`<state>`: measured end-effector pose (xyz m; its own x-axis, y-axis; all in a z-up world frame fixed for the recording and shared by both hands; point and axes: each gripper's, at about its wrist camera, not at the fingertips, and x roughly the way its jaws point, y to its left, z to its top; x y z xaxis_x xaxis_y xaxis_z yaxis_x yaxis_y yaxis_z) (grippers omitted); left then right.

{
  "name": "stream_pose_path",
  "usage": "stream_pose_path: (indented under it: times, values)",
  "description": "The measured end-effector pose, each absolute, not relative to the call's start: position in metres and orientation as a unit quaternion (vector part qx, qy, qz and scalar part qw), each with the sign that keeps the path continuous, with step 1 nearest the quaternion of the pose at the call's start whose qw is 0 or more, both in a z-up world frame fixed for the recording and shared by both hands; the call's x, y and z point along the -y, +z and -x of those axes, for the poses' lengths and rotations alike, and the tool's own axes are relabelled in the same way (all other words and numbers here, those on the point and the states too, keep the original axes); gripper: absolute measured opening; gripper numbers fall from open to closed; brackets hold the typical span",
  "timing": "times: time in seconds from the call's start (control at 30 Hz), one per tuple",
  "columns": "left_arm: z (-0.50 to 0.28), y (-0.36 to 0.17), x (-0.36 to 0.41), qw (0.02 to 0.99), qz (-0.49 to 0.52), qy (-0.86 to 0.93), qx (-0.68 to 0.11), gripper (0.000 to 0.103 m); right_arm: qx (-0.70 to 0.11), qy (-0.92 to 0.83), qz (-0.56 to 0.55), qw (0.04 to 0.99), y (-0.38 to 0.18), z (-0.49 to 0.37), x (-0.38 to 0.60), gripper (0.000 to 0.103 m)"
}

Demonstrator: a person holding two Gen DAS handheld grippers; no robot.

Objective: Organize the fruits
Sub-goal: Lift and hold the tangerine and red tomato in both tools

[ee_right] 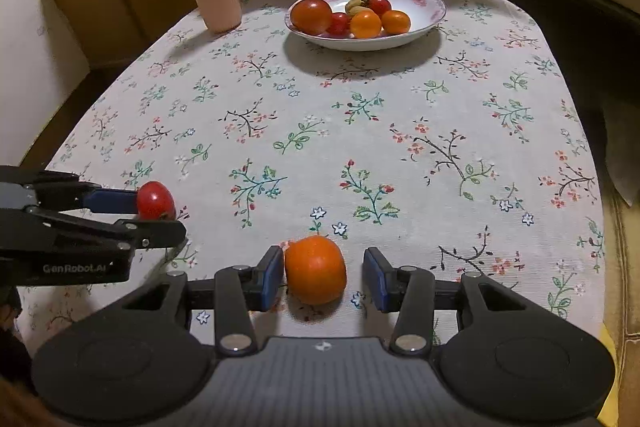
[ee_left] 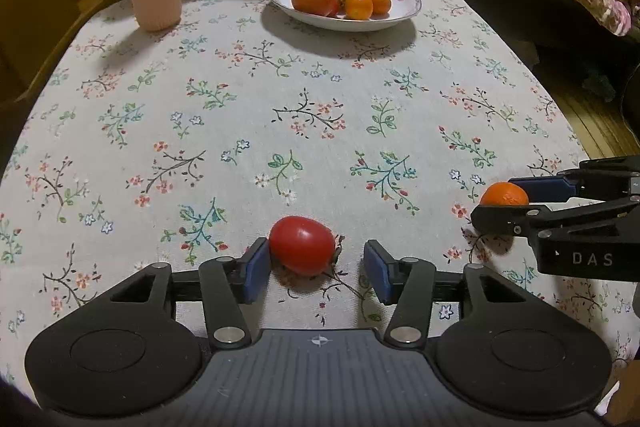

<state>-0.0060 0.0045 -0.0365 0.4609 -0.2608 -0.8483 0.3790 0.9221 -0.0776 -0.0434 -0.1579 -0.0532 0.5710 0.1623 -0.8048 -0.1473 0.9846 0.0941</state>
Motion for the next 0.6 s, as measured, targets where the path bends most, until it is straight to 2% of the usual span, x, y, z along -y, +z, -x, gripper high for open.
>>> stream_pose_path:
  times: [0.3,0.53,0.57,0.6]
  values:
    - [0.0044,-0.0366,-0.0060,0.853,-0.058,-0.187,-0.484,0.060,-0.453,0.085,-0.016,0.887,-0.0528,0.0451,0.1603,0.046]
    - [0.0069,-0.0367,-0.0082,0.853,-0.063,-0.178,-0.486,0.048,-0.452,0.085,-0.009,0.888,-0.0531,0.0453,0.1581,0.046]
    - [0.0068,-0.0363,-0.0081,0.853,-0.063,-0.178,-0.486,0.045,-0.451,0.084,-0.007,0.888,-0.0533,0.0458,0.1576,0.044]
    - [0.0068,-0.0358,-0.0081,0.853,-0.062,-0.178,-0.486,0.045,-0.451,0.082,-0.004,0.889,-0.0535,0.0460,0.1569,0.041]
